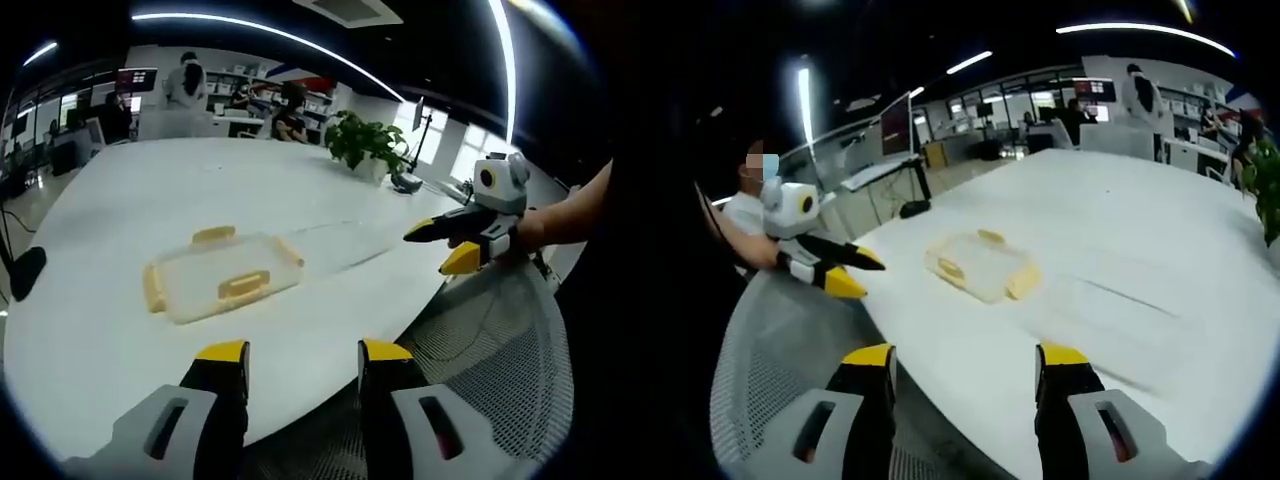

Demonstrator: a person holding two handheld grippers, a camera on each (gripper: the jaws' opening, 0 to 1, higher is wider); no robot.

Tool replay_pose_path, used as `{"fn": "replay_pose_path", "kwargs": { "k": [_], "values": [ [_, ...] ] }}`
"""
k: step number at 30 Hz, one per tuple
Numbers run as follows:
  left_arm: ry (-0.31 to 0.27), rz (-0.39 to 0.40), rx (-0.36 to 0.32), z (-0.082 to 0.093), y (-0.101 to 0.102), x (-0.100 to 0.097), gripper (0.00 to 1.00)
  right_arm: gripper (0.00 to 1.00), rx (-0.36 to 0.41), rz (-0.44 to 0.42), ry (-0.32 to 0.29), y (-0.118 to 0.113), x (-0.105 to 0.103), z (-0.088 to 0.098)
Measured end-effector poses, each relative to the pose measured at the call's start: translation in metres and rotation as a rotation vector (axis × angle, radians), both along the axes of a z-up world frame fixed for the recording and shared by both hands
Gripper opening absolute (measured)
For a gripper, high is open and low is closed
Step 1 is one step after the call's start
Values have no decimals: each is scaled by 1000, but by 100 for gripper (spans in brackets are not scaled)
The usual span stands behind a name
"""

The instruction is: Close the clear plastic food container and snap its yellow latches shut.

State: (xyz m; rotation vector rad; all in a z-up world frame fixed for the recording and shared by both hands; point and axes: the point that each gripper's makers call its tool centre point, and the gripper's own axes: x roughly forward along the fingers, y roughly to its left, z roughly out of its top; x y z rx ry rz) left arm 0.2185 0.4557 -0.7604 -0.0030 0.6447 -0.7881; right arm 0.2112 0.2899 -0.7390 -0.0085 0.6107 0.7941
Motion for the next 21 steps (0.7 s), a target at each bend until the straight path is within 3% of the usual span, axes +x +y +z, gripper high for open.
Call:
{"fn": "replay_pose_path", "kwargs": {
  "k": [11,13,16,18,21],
  "values": [
    [7,2,0,2,-1,0,42,54,12,0,-3,-1,2,5],
    [-73,-25,21,12,-3,5,44,54,22,3,-12,0,3,9],
    [-74,-13,4,25,0,7,45,53,36,-3,-42,-2,11,24],
    [-65,-4,-28,32,1,9,45,52,114,-53,-55,1,20,39],
    [-74,-21,-22,33,3,14,44,51,86,-31,-70,4,24,41]
  ]
}}
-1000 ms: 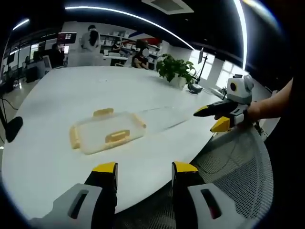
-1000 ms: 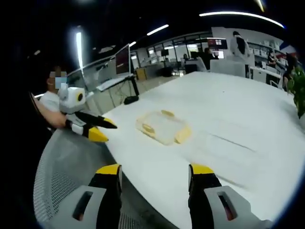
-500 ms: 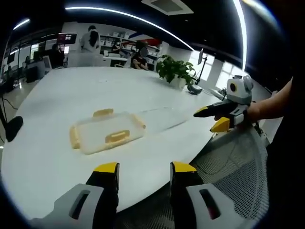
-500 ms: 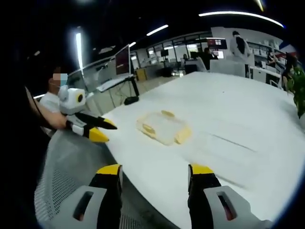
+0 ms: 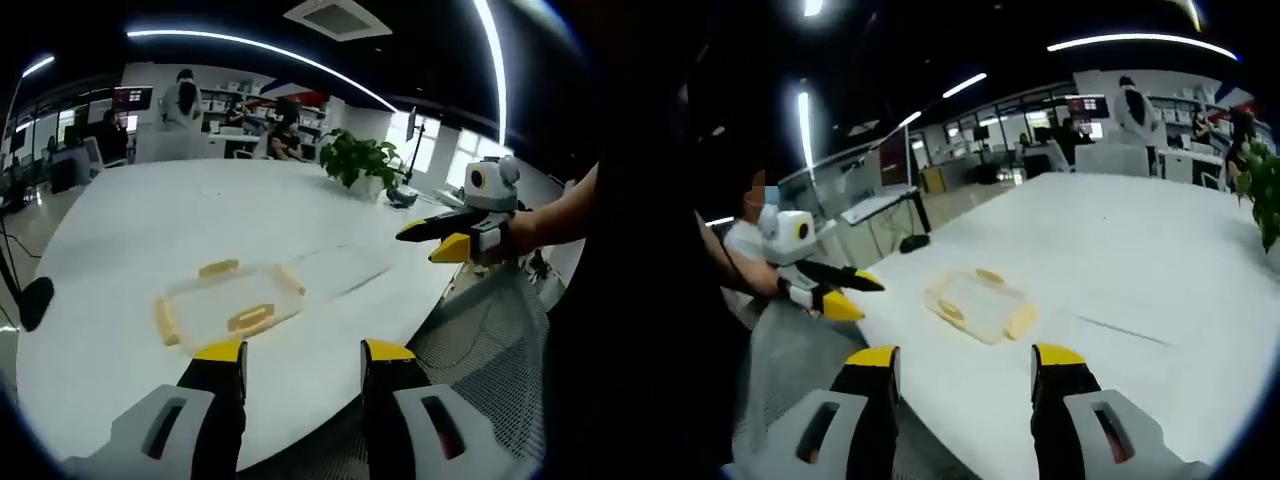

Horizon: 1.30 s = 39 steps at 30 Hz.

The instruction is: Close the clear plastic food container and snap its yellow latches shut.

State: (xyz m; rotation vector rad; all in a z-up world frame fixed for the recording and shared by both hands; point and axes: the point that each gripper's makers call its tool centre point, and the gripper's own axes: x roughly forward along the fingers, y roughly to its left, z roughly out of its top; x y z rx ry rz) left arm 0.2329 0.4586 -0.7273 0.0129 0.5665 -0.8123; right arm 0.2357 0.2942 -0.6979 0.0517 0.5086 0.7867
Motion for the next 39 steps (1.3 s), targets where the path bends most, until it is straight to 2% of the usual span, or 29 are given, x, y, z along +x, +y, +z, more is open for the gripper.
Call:
{"fn": "replay_pose_path", "kwargs": {
  "k": [4,6,9,19,21,27,39],
  "values": [
    [19,5,-1,-3,4,9,43,50,-29,30,-3,3,6,-6],
    [51,9,-21,-3,5,13,43,50,-37,45,-11,4,10,-3],
    [28,-38,25,-5,6,16,43,50,-63,85,-7,7,14,-3],
    [35,-104,68,-10,13,24,43,48,-111,137,-23,8,35,1],
    [64,-118,67,-14,14,24,43,48,-117,156,-18,10,37,0],
    [73,-136,86,-17,20,29,43,47,-115,185,-6,17,43,1],
    [91,-202,135,-22,33,37,44,48,-170,259,-26,38,52,-5]
  ]
}}
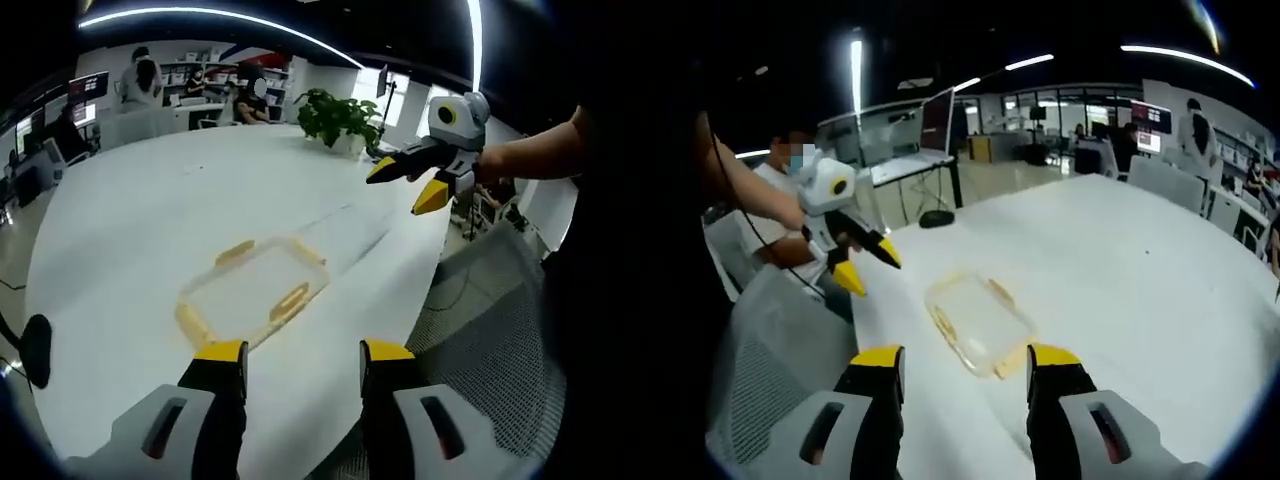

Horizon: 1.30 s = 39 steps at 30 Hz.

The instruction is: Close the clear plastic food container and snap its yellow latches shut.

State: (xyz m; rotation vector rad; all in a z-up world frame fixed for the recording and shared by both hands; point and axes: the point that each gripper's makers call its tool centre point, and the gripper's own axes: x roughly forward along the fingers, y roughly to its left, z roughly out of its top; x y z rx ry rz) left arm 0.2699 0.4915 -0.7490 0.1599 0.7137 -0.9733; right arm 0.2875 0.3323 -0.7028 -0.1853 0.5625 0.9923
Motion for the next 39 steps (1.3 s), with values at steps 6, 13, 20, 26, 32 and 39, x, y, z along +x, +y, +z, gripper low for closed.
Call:
{"fn": "replay_pose_path", "kwargs": {
  "k": [6,13,20,26,32,39],
  "values": [
    [2,-35,31,-4,3,2,45,49,-24,29,10,1,2,-8],
    [22,-71,64,-11,5,6,46,49,-77,68,15,4,9,-16],
    [38,-93,90,-17,9,13,47,51,-124,101,11,10,14,-24],
    [36,-126,120,-23,11,17,47,50,-175,134,3,14,18,-35],
    [46,-134,126,-25,14,26,46,50,-201,148,12,14,24,-40],
    [54,-158,151,-28,17,36,44,49,-245,177,11,12,36,-47]
  ]
}}
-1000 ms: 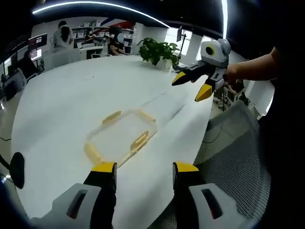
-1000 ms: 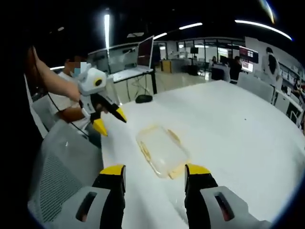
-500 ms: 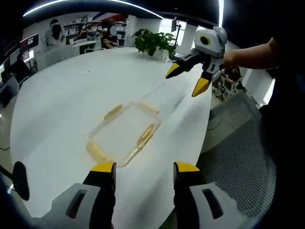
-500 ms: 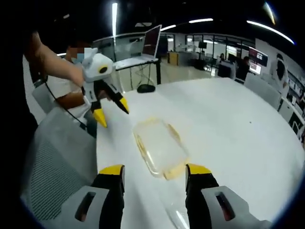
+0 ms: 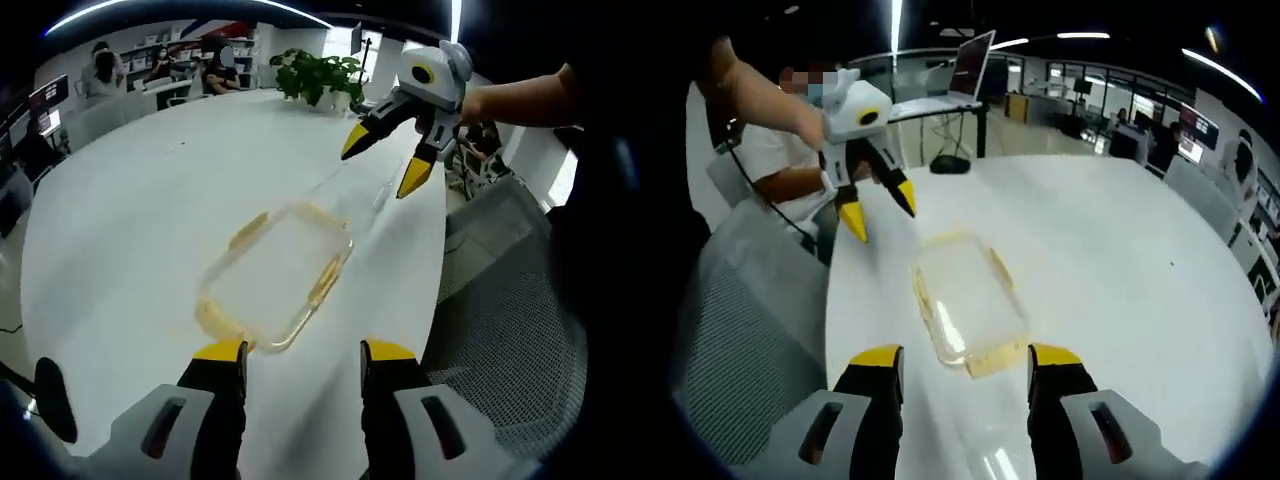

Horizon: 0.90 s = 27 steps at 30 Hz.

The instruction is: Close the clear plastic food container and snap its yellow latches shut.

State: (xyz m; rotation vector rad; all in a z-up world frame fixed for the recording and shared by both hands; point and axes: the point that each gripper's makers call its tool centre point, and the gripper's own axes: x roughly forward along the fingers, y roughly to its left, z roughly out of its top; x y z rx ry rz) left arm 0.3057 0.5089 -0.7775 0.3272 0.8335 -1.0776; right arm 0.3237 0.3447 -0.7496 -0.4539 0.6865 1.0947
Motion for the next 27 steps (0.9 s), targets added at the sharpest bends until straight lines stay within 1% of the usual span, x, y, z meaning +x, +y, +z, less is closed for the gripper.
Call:
{"fn": "replay_pose_path", "kwargs": {
  "k": [3,6,9,13,19,27],
  "values": [
    [5,-2,2,-1,0,3,44,49,-18,2,1,-1,5,-5],
    [8,-16,17,-3,0,7,44,49,-26,9,10,-1,7,-8],
    [4,-33,37,-6,2,11,44,49,-48,32,10,0,9,-12],
    [6,-39,39,-6,1,15,44,48,-72,54,13,1,11,-18],
    [3,-72,73,-14,4,21,44,48,-132,109,17,0,11,-29],
    [11,-112,111,-23,7,28,45,47,-170,133,36,-1,14,-39]
  ]
}}
